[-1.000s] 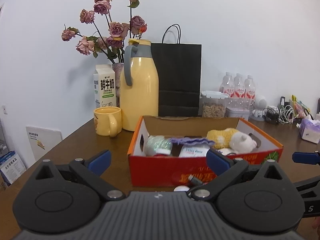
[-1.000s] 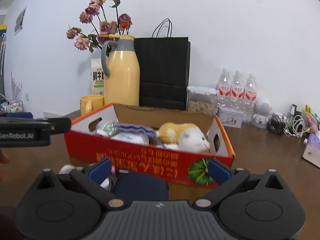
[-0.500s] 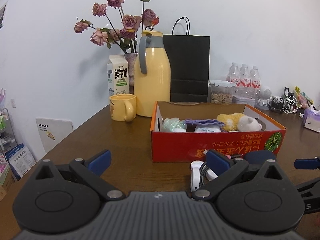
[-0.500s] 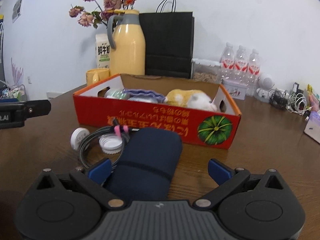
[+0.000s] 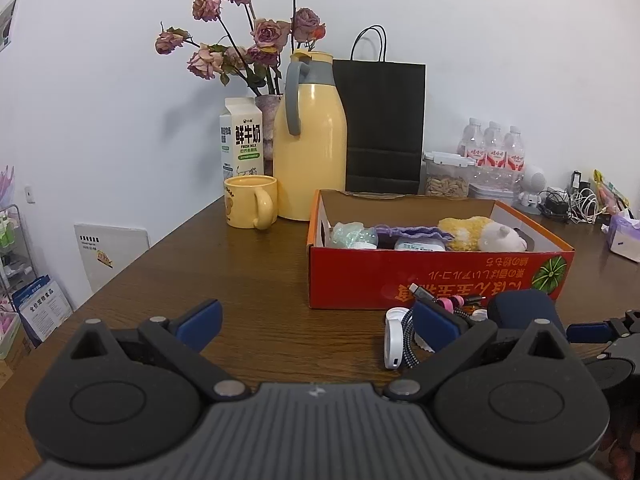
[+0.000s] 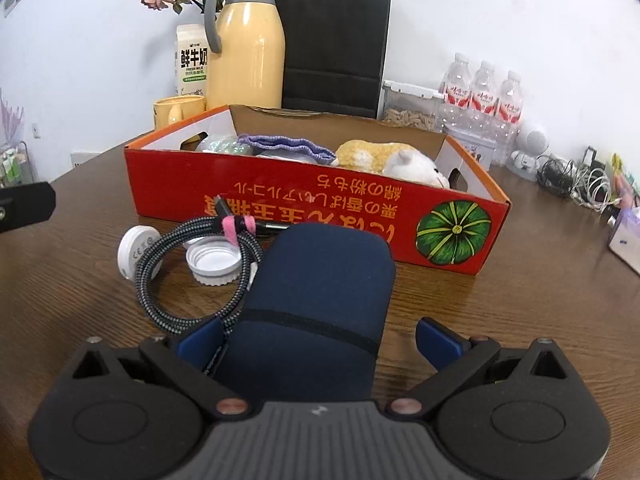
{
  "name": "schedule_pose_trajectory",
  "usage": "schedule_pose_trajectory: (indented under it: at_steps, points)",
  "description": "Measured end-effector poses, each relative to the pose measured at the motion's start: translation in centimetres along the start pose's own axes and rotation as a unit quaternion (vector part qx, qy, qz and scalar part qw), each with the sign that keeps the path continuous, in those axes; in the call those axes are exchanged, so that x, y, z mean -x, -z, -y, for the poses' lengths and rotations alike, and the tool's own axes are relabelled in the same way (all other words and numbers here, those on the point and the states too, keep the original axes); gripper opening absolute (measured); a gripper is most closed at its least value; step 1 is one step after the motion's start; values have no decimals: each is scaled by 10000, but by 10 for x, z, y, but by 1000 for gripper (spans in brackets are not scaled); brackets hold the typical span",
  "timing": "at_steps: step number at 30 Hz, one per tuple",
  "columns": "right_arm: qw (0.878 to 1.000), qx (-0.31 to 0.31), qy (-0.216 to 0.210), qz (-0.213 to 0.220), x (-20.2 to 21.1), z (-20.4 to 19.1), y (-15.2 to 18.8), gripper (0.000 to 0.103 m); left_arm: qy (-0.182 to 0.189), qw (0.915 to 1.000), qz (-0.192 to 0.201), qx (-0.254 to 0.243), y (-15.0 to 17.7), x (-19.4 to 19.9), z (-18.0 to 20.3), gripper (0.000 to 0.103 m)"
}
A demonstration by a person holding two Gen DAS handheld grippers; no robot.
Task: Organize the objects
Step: 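Grasp the navy blue zip pouch with the right tool and lift it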
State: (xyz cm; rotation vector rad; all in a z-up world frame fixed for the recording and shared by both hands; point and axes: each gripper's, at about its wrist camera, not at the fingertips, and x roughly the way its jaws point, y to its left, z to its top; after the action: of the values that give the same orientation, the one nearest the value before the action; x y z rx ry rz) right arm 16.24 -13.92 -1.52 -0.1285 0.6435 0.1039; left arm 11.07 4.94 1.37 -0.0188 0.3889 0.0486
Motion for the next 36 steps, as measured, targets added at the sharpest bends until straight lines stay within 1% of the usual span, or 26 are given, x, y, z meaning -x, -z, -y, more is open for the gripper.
schedule_pose_trajectory:
  at_steps: [3,4,5,6,7,9,11,14,19,24,30,36]
  points:
    - [10000,50,18,33,1,-1,0,100,10,10000,-14,-16,0,1,1,103]
    - [10000,36,-41,45,2,-1,0,95,11,10000,-18,-19,1,1,2,103]
    - [9999,7,-119,50,2,0,0,86,8,10000,-25,-23,1,1,2,103]
    - [9997,-57,-249,51,3,2,0,80,2,10000,-27,-26,1,1,2,103]
    - [9994,-108,-332,39,3,3,1,78,-5,10000,-29,-26,1,1,2,103]
    - [9993,-122,-350,70,4,4,1,75,-14,10000,-33,-24,0,1,2,103]
    - [9988,-176,-422,146,7,5,2,71,-25,10000,-31,-27,0,1,3,103]
    - [9981,-226,-542,200,9,7,3,68,-26,10000,-30,-34,1,2,3,103]
    - [9966,-271,-659,417,18,9,3,68,-36,10000,-48,-73,0,0,5,103]
    - [9950,-381,-722,577,27,22,2,67,-38,9999,-95,-133,1,-4,11,103]
    - [9945,-514,-557,726,34,52,3,67,12,9996,-180,-216,2,-9,20,103]
    - [9953,-542,-408,685,28,77,5,67,144,9988,-296,-361,2,-17,32,103]
